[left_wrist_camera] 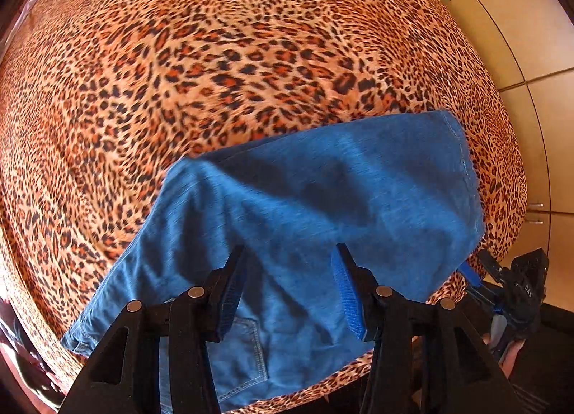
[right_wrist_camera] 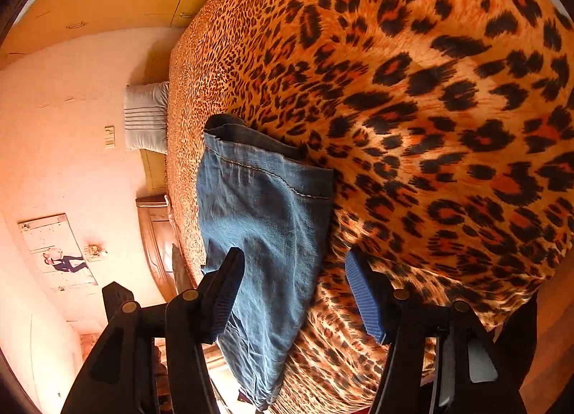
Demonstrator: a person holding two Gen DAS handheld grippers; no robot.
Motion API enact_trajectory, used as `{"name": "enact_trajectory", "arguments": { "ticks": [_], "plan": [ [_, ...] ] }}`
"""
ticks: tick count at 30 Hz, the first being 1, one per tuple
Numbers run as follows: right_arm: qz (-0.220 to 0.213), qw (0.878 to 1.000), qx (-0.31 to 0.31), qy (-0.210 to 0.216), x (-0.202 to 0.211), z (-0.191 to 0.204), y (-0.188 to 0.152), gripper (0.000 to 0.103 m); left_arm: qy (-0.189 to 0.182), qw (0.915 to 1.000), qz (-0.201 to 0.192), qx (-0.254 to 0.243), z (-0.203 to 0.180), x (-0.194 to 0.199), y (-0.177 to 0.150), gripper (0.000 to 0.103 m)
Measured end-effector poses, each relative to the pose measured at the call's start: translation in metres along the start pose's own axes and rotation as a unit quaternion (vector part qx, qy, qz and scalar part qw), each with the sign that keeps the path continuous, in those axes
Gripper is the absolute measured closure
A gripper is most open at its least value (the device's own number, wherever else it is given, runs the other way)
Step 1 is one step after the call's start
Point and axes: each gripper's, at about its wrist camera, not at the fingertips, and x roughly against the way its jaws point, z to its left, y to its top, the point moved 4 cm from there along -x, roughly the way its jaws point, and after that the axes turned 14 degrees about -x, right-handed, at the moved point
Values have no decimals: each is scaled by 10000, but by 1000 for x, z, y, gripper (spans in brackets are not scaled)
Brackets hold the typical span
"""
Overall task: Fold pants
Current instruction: 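Grasp the jeans with the left gripper and fold it over toward the right gripper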
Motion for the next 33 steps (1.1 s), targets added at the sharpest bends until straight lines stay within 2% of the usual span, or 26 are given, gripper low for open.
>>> {"name": "enact_trajectory", "arguments": {
  "ticks": [4,9,11,13,15,20,24,26,27,30,32,33],
  "plan": [
    [210,9995,208,124,-22,15,1,41,15,9992,204,-354,-41,-12,63,56],
    [518,9969,549,206,-43,35,0,43,-316,9960,366,-755,-84,-33,137,56],
    [640,9956,618,298,-45,35,1,44,-404,9929,438,-1033,-95,-49,166,55],
    [737,9944,668,369,-44,34,2,44,-638,9865,670,-1353,-107,-63,186,55],
    [792,9935,733,351,-42,32,4,44,-778,9773,927,-1737,-114,-82,206,55],
    [762,9923,928,302,-39,29,-6,43,-821,9494,1463,-2656,-123,-115,234,55],
    [600,9940,764,497,-31,27,-8,43,-813,9213,2003,-3233,-129,-143,234,55],
    [507,9946,673,606,-25,23,-6,43,-782,9080,2060,-3563,-134,-150,231,50],
    [472,9948,644,635,-24,22,-6,43,-878,9025,2052,-3684,-138,-150,230,48],
    [382,9953,563,694,-21,19,-6,43,-1527,8871,2250,-3730,-154,-158,219,48],
    [328,9954,462,775,-20,17,-4,43,-1389,8742,2213,-4094,-164,-165,209,39],
    [288,9952,378,851,-18,15,-3,43,-1446,8686,2160,-4217,-168,-164,206,30]
  ]
}}
